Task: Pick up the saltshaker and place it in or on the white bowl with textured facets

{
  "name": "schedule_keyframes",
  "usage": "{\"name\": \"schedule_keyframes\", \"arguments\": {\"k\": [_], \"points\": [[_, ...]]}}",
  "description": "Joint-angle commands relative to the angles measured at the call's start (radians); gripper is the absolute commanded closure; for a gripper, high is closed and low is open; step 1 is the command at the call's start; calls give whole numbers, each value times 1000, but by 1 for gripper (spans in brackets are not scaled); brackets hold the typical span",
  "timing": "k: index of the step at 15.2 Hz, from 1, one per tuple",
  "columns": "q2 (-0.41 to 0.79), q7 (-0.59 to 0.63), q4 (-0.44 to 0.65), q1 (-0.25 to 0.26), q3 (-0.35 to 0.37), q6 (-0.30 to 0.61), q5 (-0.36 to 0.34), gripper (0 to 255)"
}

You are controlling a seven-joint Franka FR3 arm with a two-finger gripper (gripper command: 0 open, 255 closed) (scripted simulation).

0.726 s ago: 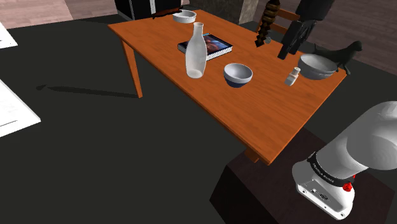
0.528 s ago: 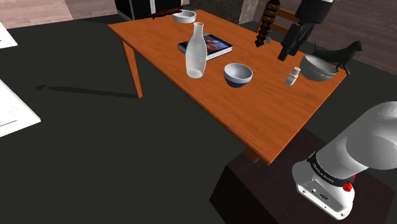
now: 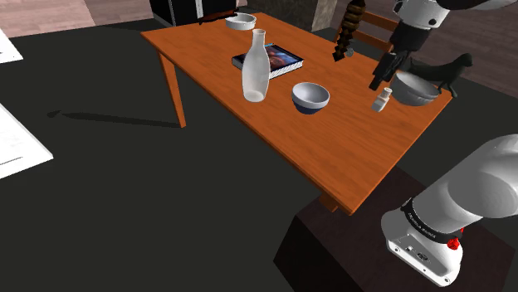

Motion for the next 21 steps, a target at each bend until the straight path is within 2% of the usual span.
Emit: {"name": "schedule_keyframes", "arguments": {"k": [1,7,13,17,21], "points": [[14,-35,-16,-23,-30,43,-36,0],[96,-131,-56,-90,-127,205,-132,0],[226,-226,-49,-142,-231,378,-205,0],[334,-294,-19,-162,-304,494,-228,0],[368,-299,-35,-159,-316,544,-225,0]]}}
